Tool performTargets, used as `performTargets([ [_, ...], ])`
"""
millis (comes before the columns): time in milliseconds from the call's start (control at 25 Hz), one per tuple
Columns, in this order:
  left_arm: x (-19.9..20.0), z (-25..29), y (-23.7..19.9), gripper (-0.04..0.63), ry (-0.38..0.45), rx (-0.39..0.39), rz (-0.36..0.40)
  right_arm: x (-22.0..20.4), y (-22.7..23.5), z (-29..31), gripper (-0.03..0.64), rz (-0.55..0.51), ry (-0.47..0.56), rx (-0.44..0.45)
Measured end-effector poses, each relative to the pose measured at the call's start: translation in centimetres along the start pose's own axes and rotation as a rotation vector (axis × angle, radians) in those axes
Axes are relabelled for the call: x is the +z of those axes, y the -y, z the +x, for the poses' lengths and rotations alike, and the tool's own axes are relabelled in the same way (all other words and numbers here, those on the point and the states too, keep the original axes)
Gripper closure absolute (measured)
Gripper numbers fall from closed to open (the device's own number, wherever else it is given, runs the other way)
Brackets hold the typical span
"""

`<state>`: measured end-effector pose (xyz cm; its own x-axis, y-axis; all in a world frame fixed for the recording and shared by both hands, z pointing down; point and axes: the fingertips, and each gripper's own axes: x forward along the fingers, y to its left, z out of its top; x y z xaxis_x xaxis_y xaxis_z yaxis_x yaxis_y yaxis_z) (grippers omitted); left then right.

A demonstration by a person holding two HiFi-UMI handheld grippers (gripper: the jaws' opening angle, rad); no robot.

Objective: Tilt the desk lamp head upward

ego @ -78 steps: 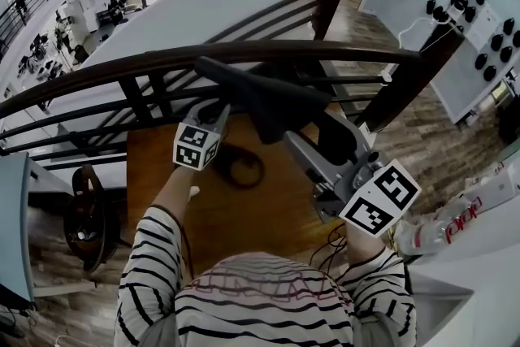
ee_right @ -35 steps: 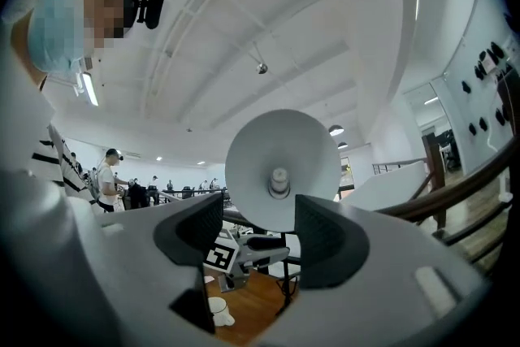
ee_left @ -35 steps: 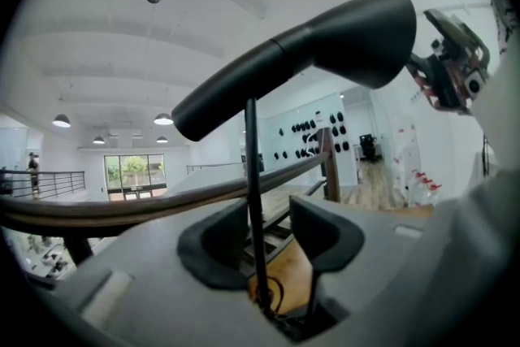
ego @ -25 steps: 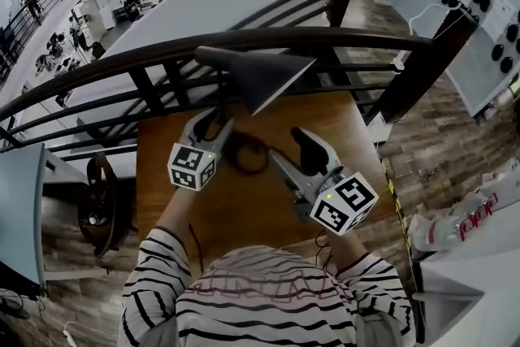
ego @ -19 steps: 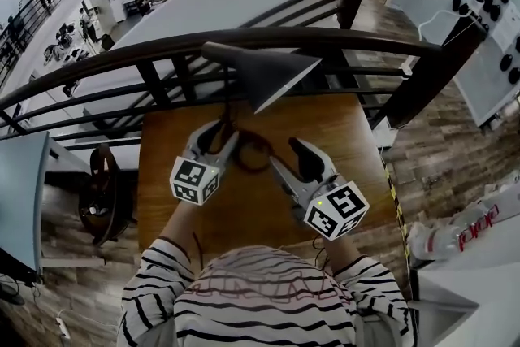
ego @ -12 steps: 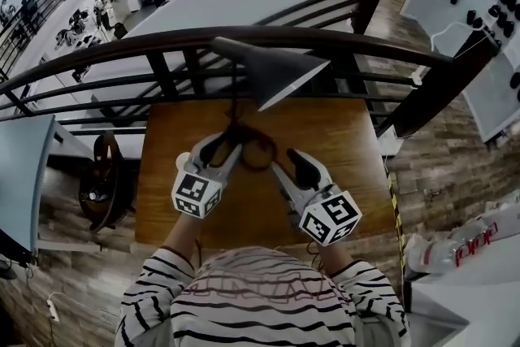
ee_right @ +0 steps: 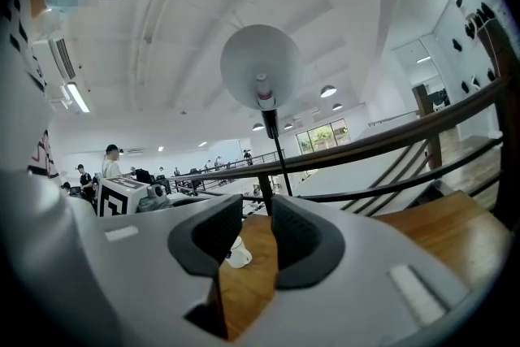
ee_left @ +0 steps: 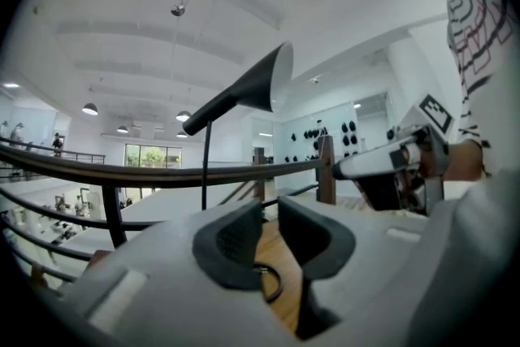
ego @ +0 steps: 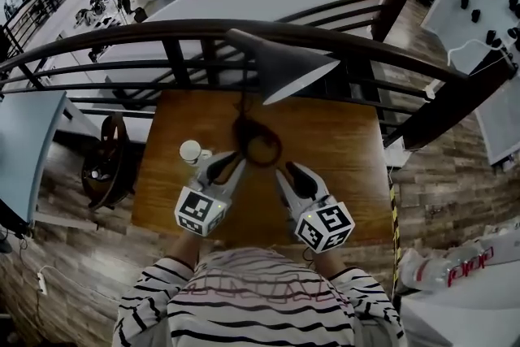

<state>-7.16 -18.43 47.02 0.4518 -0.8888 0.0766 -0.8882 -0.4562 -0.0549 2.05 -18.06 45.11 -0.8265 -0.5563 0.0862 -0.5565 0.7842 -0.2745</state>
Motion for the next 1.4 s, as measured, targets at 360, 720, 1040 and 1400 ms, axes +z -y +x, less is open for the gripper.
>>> performTargets([
  [360,-0.5,-1.4,3.3,0.591,-0.014,0.014,-0.016,-2.2,0.2,-1.6,0.568,0.030,-0.046,0.009],
  [720,-0.9,-1.8,4.6,0.591,-0.039,0.008,-0.029,-3.0,1.1,-2.2,0.615,0.055,-0.069,-0.019],
  [1040,0.0,-1.6,5.2,0.591,-0.037,-0.012,-0.014,-2.6,1.7,-2.4,0.617,0.054,-0.066,-0.031],
  [1400,0.7,-1.7,5.2,0.591,-0.023,-0.020,-0.010,-2.0,1.0,-2.2,0.617,0.023,-0.064,-0.032],
])
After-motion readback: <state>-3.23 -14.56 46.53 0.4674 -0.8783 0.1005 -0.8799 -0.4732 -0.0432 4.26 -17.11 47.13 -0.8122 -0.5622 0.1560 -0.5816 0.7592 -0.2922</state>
